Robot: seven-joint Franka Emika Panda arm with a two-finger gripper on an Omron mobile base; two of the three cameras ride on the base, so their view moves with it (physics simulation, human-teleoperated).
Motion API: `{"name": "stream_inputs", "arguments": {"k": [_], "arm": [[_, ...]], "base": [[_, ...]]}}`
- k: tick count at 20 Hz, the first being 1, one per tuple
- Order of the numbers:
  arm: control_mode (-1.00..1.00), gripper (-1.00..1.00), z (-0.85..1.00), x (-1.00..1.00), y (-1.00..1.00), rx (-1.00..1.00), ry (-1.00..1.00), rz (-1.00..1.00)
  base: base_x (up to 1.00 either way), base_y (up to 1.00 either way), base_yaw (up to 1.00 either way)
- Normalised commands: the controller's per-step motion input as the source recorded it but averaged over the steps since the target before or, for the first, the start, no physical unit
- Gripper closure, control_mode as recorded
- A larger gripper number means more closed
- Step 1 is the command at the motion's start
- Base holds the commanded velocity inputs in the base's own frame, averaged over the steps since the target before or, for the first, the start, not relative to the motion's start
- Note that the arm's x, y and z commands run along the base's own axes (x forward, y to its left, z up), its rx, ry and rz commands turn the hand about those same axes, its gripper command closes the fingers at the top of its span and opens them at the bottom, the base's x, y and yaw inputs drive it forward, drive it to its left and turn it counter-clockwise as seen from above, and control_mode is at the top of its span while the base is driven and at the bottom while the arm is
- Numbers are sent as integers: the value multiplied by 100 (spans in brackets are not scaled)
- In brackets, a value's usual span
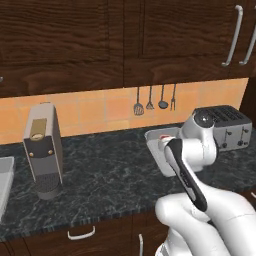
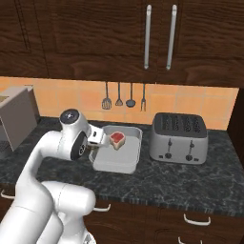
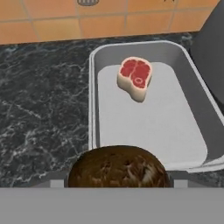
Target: Place one mushroom and one steak in each tupperware on the nearby counter, to pack two identical lunches.
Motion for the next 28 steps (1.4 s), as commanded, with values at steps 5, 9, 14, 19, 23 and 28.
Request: {"name": "stream_inputs", "arguments": {"k": [5, 9, 14, 19, 23, 28], "arm": [[-100, 100, -22, 67, -21, -1, 5, -1], [-100, 100, -42, 56, -21, 0, 8, 0], [-100, 100, -39, 21, -36, -1, 13, 0], [-100, -100, -4, 0, -5, 0, 20, 0], [-100, -100, 0, 0, 0, 0, 1, 0], [-100, -100, 0, 0, 0, 0, 0, 0]], "base": [[0, 0, 0], [0, 0, 0], [0, 0, 0], [0, 0, 0], [0, 0, 0], [0, 0, 0]]}}
